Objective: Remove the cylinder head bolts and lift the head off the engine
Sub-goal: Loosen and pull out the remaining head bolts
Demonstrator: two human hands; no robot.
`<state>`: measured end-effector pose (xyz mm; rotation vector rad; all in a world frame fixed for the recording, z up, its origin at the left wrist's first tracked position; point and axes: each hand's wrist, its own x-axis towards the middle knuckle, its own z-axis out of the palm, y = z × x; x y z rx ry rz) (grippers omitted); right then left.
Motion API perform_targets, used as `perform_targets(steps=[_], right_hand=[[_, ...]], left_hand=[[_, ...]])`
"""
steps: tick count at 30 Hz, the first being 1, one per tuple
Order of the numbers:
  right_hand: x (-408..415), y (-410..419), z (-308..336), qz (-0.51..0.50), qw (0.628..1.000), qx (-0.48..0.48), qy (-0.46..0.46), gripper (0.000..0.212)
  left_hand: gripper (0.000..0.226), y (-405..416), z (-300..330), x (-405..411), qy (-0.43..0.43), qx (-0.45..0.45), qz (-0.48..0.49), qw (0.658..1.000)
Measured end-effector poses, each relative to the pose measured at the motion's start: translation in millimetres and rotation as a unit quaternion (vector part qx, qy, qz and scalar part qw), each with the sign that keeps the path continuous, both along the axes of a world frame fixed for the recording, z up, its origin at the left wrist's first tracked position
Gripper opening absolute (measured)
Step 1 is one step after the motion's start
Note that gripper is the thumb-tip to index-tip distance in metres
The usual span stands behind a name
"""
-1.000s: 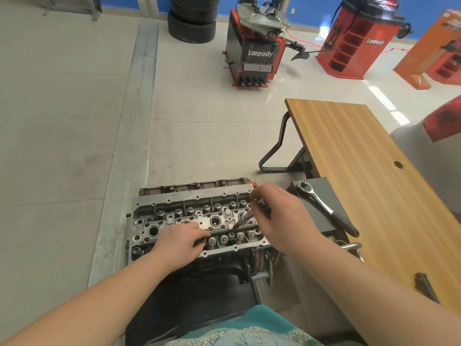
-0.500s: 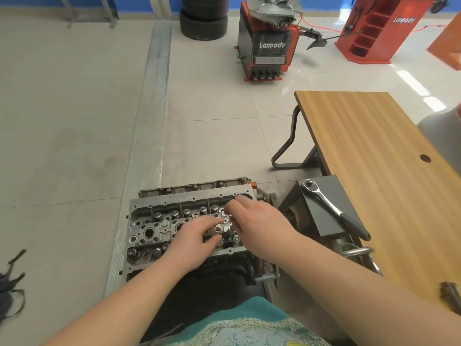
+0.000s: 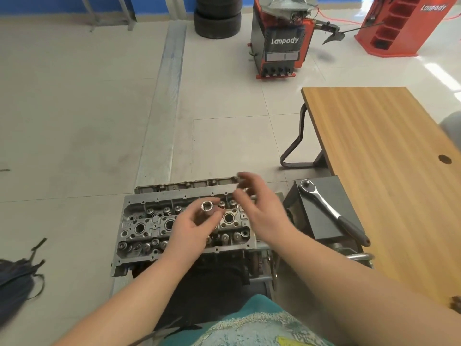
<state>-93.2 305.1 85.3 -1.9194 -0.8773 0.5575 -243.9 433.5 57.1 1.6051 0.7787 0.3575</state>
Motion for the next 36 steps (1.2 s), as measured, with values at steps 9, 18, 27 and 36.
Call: perform_targets(steps=[9, 18, 27, 36], right_hand=[[149, -136, -125, -0.202, 0.886, -0.398, -0.128, 0.061], [171, -136, -142, -0.089, 0.874, -0.45, -0.162, 0.027], [117, -77, -61, -0.089, 0.912, -0.15, 0.37, 0.042], [23, -26, 50, 0.061, 0.902, 0.117, 0.411, 0.04]], left_hand=[[0.025, -25, 30, 14, -0.017, 0.019, 0.002, 1.0], [0.05, -17, 18, 31, -0.024, -0.028, 0.068, 0.997], [0.052, -13, 20, 37, -0.033, -0.074, 0.078, 0.994], [0.061, -9, 15, 39, -0.057, -0.123, 0.06, 0.989]])
